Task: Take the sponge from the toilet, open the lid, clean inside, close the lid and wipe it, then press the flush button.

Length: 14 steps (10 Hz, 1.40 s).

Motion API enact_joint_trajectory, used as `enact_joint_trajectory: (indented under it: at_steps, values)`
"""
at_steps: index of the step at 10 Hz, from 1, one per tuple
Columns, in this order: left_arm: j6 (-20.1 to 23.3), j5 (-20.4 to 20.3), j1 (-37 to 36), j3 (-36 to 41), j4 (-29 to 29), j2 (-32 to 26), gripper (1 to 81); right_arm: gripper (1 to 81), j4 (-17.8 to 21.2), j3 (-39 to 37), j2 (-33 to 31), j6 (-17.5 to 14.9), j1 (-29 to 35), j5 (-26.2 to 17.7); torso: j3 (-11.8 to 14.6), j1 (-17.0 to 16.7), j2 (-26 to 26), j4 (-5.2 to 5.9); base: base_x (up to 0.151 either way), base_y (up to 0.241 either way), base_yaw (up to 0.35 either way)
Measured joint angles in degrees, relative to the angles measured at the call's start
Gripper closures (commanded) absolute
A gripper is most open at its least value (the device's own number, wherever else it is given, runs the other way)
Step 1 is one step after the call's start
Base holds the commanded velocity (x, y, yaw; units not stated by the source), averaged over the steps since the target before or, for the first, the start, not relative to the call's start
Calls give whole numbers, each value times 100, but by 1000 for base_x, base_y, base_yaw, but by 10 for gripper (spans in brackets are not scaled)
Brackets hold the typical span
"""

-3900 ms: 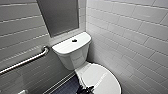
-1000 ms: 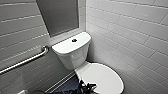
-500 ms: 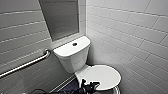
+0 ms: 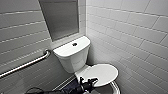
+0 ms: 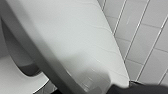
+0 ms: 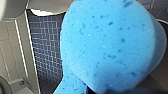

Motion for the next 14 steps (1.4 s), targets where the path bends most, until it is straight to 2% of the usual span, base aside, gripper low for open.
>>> enact_joint_trajectory:
  at_steps: [2,6,8,11,14]
  values:
    - [-573,-361,-116,115,-11,-212,10,811,2,56,0,0,-4,0,2,0,0,0,0,0,0]
    - [-1367,-488,-282,-34,-15,-302,10,811,0,215,-7,0,-4,0,2,0,0,0,0,0,0]
    - [-1651,-568,-372,-161,-15,-433,10,811,2,293,-49,0,-4,2,2,0,0,0,0,0,0]
    - [-2092,-951,-638,-288,-11,-747,10,811,0,527,-179,1,-6,2,2,0,0,-2,0,0,0]
    - [-2309,-1106,-797,-485,-113,-956,10,811,2,636,-239,1,-35,2,2,0,0,-2,0,0,0]
